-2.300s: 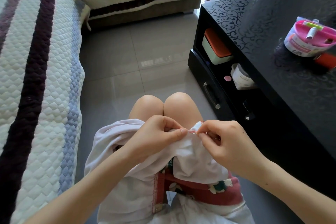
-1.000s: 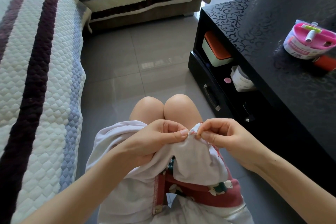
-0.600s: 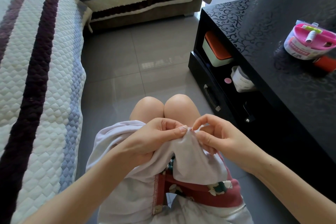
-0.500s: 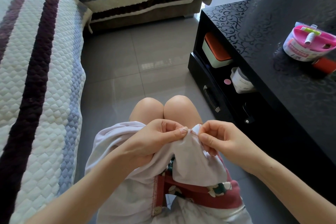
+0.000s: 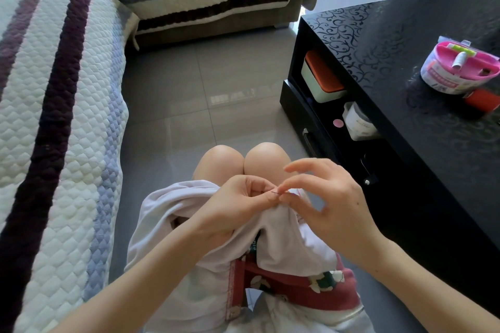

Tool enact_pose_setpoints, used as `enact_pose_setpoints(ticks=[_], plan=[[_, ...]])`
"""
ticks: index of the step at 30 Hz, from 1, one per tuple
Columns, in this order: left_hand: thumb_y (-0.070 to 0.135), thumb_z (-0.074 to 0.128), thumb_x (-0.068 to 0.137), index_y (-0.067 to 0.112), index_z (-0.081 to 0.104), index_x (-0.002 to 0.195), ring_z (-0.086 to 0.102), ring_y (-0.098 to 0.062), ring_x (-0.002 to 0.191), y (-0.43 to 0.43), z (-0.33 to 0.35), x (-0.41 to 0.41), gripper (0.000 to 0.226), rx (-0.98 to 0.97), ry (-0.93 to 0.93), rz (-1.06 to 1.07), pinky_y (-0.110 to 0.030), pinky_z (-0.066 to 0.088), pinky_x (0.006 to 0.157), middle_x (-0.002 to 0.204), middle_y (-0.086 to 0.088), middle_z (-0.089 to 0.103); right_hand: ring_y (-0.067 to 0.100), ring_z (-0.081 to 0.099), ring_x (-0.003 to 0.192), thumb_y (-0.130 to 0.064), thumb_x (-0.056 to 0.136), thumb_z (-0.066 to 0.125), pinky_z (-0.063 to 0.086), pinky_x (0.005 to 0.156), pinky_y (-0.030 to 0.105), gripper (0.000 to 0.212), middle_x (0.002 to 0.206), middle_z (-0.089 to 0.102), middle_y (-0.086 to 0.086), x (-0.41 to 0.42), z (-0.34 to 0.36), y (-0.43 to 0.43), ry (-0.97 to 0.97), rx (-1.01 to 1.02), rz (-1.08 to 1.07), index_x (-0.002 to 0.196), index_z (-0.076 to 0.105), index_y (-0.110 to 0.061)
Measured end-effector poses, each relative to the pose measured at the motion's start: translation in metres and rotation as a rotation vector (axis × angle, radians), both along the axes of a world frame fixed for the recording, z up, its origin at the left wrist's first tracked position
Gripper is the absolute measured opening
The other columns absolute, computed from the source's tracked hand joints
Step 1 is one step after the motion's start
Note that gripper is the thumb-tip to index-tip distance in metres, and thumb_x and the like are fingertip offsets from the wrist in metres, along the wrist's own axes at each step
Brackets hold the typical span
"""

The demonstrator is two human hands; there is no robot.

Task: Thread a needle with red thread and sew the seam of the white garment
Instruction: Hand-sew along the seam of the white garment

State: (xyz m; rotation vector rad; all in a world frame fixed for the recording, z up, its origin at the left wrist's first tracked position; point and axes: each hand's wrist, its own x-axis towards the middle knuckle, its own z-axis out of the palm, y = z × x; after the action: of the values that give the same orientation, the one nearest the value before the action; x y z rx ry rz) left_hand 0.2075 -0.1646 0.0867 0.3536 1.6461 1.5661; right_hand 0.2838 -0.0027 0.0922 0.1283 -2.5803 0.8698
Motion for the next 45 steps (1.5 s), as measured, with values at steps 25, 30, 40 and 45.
enact_pose_setpoints(ticks=[25,30,40,45], plan=[[0.019,0.068,0.086,0.001,0.073,0.098,0.065,-0.015,0.091,-0.012,0.010,-0.013,0.021,-0.065,-0.094,-0.085,-0.027,0.051,0.087,0.095,-0.011,0.073,0.008,0.026,0.043,-0.007,0.089,0.049,0.010,0.047,0.027,0.011,0.052,0.037,-0.003,-0.067,0.026,0.065,-0.551,-1.106,0.097,0.082,0.049,-0.015],[0.017,0.068,0.084,0.001,0.073,0.095,0.067,-0.014,0.083,-0.018,0.015,-0.013,0.019,0.013,-0.213,-0.105,-0.021,0.052,0.075,0.089,-0.009,0.073,0.001,0.034,0.035,-0.008,0.095,0.045,0.026,0.041,0.019,0.022,0.056,0.039,-0.004,-0.113,-0.001,0.149,-0.246,-0.961,-0.570,0.076,0.047,-0.021],[0.018,0.066,0.080,0.000,0.073,0.095,0.068,-0.014,0.082,-0.017,0.018,-0.017,0.024,0.035,-0.265,-0.083,-0.022,0.053,0.074,0.089,-0.011,0.072,-0.002,0.056,0.066,-0.043,0.079,0.066,0.040,0.059,0.018,0.030,0.073,0.068,-0.011,-0.075,0.029,0.058,-0.728,-0.474,0.217,0.096,0.074,-0.019],[0.019,0.065,0.082,0.001,0.073,0.097,0.068,-0.015,0.087,-0.017,0.021,-0.017,0.025,0.042,-0.257,-0.109,-0.022,0.053,0.076,0.092,-0.011,0.072,0.021,0.060,0.079,-0.050,0.081,0.068,0.044,0.075,0.040,0.031,0.085,0.069,0.015,-0.059,0.023,0.034,-0.873,-0.430,0.433,0.087,0.075,-0.020]])
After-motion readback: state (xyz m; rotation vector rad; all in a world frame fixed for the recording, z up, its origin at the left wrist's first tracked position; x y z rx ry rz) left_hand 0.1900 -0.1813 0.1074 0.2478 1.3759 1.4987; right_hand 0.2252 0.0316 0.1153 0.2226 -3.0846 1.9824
